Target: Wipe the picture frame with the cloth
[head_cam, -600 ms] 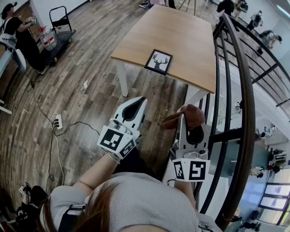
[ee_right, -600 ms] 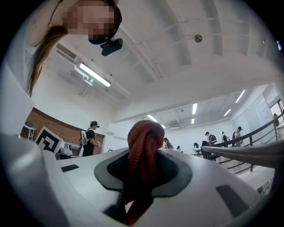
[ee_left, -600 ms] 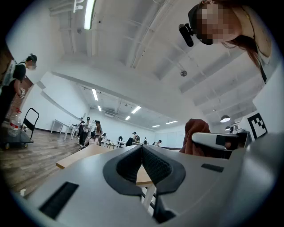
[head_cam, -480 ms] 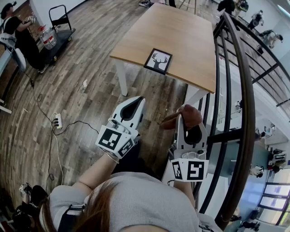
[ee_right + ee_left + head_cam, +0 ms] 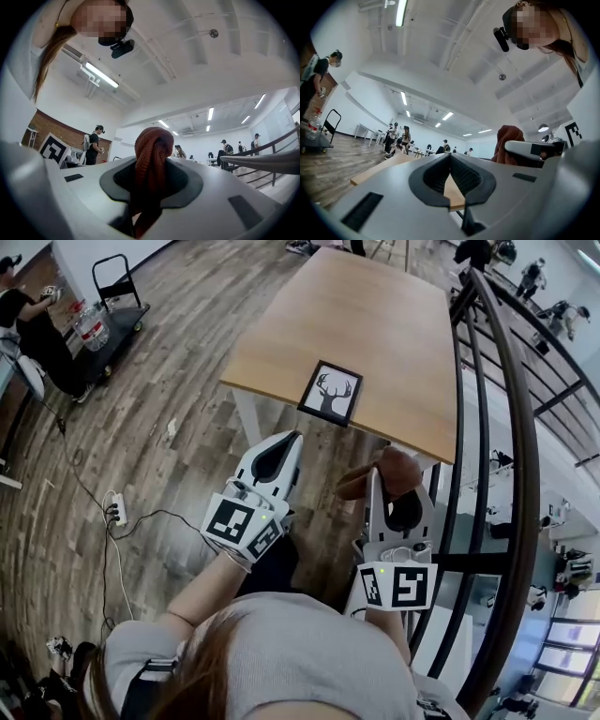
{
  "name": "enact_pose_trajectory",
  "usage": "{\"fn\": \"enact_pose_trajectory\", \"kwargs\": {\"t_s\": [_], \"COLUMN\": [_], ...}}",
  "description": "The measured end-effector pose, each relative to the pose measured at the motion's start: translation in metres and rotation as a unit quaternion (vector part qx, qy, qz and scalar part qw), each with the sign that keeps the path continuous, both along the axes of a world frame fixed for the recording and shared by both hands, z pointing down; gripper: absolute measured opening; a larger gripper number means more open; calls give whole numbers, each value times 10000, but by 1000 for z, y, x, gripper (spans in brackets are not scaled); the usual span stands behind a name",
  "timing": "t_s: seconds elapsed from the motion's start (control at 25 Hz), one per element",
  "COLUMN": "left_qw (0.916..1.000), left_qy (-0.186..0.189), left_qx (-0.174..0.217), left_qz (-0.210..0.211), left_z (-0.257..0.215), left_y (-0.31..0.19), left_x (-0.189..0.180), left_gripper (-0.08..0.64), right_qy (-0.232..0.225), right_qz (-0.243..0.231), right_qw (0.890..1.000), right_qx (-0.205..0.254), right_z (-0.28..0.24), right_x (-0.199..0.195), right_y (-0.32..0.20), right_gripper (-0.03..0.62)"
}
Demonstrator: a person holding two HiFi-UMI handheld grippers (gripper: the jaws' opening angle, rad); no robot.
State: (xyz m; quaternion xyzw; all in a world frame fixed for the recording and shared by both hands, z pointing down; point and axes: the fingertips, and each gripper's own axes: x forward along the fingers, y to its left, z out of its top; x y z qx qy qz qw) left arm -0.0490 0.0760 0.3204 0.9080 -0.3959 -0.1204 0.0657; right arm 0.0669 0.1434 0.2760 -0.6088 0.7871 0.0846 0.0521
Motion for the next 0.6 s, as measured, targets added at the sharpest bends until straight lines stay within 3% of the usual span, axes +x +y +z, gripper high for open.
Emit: {"fn": "enact_pose_trajectory", "kwargs": {"t_s": [0.32,0.48,0.6], "left_qw": [9995,9989,9974], "left_qy": [-139,-73,91], "left_qx": [116,49,-251], "left_qz": [268,454,668], "left_z": [-22,-23,-11], "left_y": [-143,-178,-190], "left_x": [2,11,20], "left_gripper": [8,8,8], "right_qy": [-87,-157,-144], "right_qz": [298,475,547], "right_qw": [9993,9987,9984], "right_qx": [221,111,-41], "right_z": [-27,-27,-21], "right_x": [3,9,14], "right_y": [-143,-178,-190], "right_gripper": [133,133,133]}}
